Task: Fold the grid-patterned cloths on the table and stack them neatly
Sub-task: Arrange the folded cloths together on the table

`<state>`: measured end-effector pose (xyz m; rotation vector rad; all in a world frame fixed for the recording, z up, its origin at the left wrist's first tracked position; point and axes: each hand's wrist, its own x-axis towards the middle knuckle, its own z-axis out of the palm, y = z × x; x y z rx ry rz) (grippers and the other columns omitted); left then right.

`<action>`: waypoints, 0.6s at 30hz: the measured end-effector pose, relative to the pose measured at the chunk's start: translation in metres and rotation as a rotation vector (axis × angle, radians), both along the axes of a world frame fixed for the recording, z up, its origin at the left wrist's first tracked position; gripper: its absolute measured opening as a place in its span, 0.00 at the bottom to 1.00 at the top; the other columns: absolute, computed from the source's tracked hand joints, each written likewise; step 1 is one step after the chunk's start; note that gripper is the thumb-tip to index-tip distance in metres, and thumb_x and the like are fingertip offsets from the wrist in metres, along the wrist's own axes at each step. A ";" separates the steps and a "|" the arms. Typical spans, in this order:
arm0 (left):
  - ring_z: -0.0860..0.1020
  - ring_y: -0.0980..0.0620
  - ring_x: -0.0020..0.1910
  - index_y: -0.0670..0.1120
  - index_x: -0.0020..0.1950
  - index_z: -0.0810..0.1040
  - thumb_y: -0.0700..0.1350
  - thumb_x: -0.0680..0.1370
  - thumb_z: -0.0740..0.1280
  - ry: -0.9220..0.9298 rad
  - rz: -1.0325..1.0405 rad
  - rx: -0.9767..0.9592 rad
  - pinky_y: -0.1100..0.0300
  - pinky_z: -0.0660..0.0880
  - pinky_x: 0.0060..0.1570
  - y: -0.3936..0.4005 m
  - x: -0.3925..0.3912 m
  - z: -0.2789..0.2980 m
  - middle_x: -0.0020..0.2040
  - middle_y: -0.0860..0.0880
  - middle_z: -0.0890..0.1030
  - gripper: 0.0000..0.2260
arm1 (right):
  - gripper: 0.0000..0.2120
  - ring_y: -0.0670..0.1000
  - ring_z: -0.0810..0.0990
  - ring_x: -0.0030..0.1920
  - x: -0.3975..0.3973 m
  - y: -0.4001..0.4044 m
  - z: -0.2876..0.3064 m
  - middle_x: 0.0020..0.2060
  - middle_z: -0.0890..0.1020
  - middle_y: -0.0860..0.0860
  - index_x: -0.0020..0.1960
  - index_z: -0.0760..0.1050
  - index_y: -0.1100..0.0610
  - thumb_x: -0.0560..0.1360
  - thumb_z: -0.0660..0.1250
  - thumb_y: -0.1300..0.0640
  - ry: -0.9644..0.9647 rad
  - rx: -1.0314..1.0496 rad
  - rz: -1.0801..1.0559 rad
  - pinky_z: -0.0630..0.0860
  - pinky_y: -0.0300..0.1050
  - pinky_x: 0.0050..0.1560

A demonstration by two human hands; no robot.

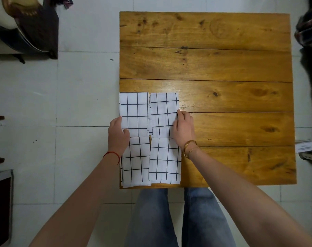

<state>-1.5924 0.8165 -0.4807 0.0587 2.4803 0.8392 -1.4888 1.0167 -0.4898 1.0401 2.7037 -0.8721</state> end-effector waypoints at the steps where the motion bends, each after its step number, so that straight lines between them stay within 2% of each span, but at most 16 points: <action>1: 0.64 0.47 0.72 0.38 0.74 0.63 0.33 0.78 0.57 -0.001 -0.009 0.004 0.64 0.57 0.68 -0.001 0.000 0.000 0.73 0.42 0.66 0.24 | 0.21 0.57 0.68 0.61 0.001 0.001 0.001 0.64 0.70 0.59 0.72 0.64 0.63 0.79 0.55 0.63 -0.002 -0.007 0.007 0.66 0.46 0.64; 4: 0.64 0.46 0.72 0.38 0.74 0.63 0.33 0.77 0.58 0.002 -0.037 0.000 0.63 0.58 0.68 -0.007 0.000 0.000 0.73 0.42 0.66 0.24 | 0.22 0.57 0.67 0.63 0.005 0.003 0.004 0.65 0.69 0.59 0.72 0.64 0.62 0.79 0.56 0.62 -0.024 -0.005 0.014 0.66 0.47 0.65; 7: 0.65 0.45 0.71 0.39 0.74 0.63 0.34 0.78 0.58 0.030 -0.052 -0.041 0.61 0.61 0.66 -0.015 0.013 0.005 0.72 0.42 0.66 0.24 | 0.21 0.57 0.70 0.59 0.020 0.004 0.008 0.62 0.71 0.59 0.71 0.65 0.62 0.79 0.58 0.60 -0.057 0.061 -0.015 0.71 0.51 0.61; 11: 0.70 0.43 0.64 0.41 0.74 0.62 0.42 0.80 0.60 0.089 -0.202 -0.280 0.51 0.72 0.58 -0.035 0.050 0.009 0.69 0.42 0.68 0.23 | 0.23 0.57 0.74 0.51 0.061 -0.005 0.013 0.54 0.75 0.59 0.70 0.66 0.64 0.77 0.61 0.55 -0.186 0.252 0.083 0.76 0.51 0.51; 14: 0.71 0.41 0.62 0.40 0.76 0.58 0.45 0.79 0.62 0.037 -0.304 -0.395 0.48 0.75 0.55 -0.049 0.081 0.007 0.69 0.41 0.68 0.27 | 0.28 0.57 0.75 0.49 0.090 -0.020 0.013 0.51 0.76 0.59 0.70 0.66 0.65 0.75 0.65 0.53 -0.304 0.307 0.167 0.77 0.50 0.47; 18: 0.72 0.40 0.61 0.39 0.77 0.54 0.47 0.78 0.64 -0.015 -0.284 -0.469 0.46 0.75 0.54 -0.053 0.106 0.007 0.69 0.39 0.69 0.32 | 0.29 0.56 0.75 0.47 0.114 -0.045 0.011 0.50 0.76 0.58 0.71 0.65 0.65 0.74 0.66 0.53 -0.380 0.282 0.208 0.77 0.49 0.46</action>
